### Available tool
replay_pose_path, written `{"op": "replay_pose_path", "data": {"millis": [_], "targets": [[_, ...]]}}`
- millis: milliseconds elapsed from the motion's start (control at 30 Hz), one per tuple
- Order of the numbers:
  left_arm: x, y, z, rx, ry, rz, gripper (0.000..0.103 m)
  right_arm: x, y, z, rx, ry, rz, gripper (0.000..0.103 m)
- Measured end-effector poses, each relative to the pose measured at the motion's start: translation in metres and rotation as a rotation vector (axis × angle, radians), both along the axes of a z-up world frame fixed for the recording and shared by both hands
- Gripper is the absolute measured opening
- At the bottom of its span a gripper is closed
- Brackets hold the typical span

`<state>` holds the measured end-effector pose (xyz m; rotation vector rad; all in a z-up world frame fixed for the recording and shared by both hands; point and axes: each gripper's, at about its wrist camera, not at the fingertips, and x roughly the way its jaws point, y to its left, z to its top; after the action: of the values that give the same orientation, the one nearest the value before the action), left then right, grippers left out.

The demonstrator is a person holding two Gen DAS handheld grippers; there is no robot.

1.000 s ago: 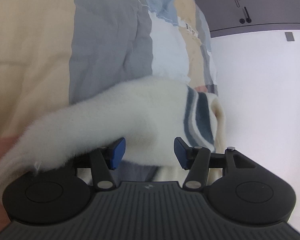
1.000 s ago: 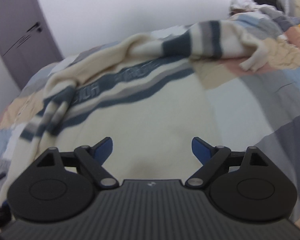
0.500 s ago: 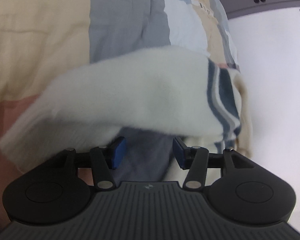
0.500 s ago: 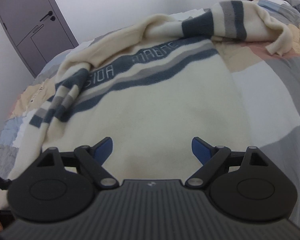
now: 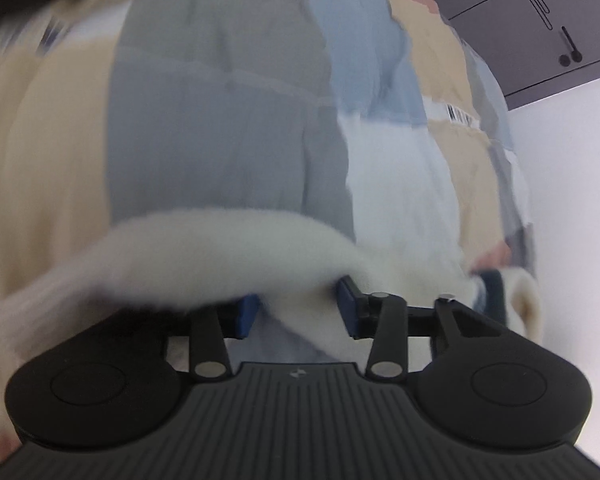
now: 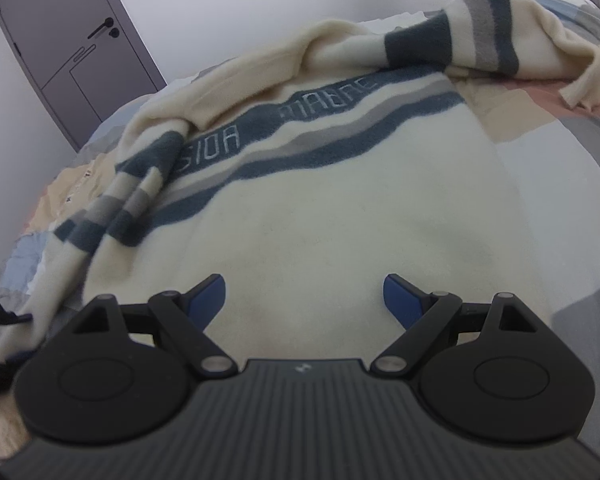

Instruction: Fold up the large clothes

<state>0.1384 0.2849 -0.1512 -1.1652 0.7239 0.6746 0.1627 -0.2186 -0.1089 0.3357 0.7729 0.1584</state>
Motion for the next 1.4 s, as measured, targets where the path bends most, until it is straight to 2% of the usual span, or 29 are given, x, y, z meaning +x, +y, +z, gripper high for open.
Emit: {"op": "replay_pose_path", "data": {"millis": [133,267,367,433,467,500,567,733,833,867,1000,1033,1067,1133,1233,1400], "targets": [[0.031,0.02,0.021,0.087,0.057,-0.021,0.025,0.007,0.004,-0.003,-0.016,-0.013,0.009,0.088],[0.066,0.039,0.073,0.288,0.057,-0.083,0.019,0.018,0.009,-0.006,-0.037,-0.037,0.023,0.087],[0.082,0.046,0.127,0.482,-0.032,-0.132,0.018,0.026,0.013,-0.009,-0.05,-0.047,0.031,0.087],[0.081,0.05,0.154,0.58,-0.154,-0.163,0.018,0.03,0.014,-0.011,-0.044,-0.046,0.032,0.087],[0.078,0.051,0.158,0.605,-0.207,-0.167,0.018,0.031,0.014,-0.012,-0.042,-0.047,0.033,0.087],[0.076,0.052,0.158,0.618,-0.241,-0.17,0.018,0.033,0.016,-0.012,-0.044,-0.047,0.036,0.087],[0.075,0.058,0.144,0.61,-0.229,-0.161,0.018,0.035,0.018,-0.014,-0.051,-0.047,0.042,0.087],[0.09,0.085,0.065,0.549,-0.002,-0.167,0.018,0.035,0.019,-0.015,-0.055,-0.04,0.053,0.087],[0.084,0.101,0.032,0.473,0.008,-0.135,0.018,0.034,0.017,-0.014,-0.051,-0.044,0.061,0.087],[0.083,0.102,0.028,0.472,0.01,-0.136,0.019,0.033,0.018,-0.014,-0.052,-0.048,0.061,0.087],[0.088,0.093,0.035,0.544,0.058,-0.183,0.021,0.037,0.023,-0.014,-0.068,-0.053,0.074,0.087],[0.09,0.088,0.04,0.58,0.076,-0.204,0.028,0.038,0.024,-0.014,-0.072,-0.059,0.078,0.087],[0.089,0.081,0.046,0.613,0.082,-0.229,0.045,0.039,0.024,-0.014,-0.075,-0.068,0.083,0.087],[0.094,0.065,0.055,0.647,0.088,-0.276,0.064,0.039,0.024,-0.013,-0.084,-0.082,0.089,0.087],[0.093,0.04,0.066,0.687,0.097,-0.323,0.067,0.036,0.019,-0.012,-0.069,-0.095,0.095,0.087],[0.076,-0.01,0.09,0.695,0.054,-0.413,0.071,0.025,0.017,-0.003,-0.08,-0.138,0.116,0.087]]}}
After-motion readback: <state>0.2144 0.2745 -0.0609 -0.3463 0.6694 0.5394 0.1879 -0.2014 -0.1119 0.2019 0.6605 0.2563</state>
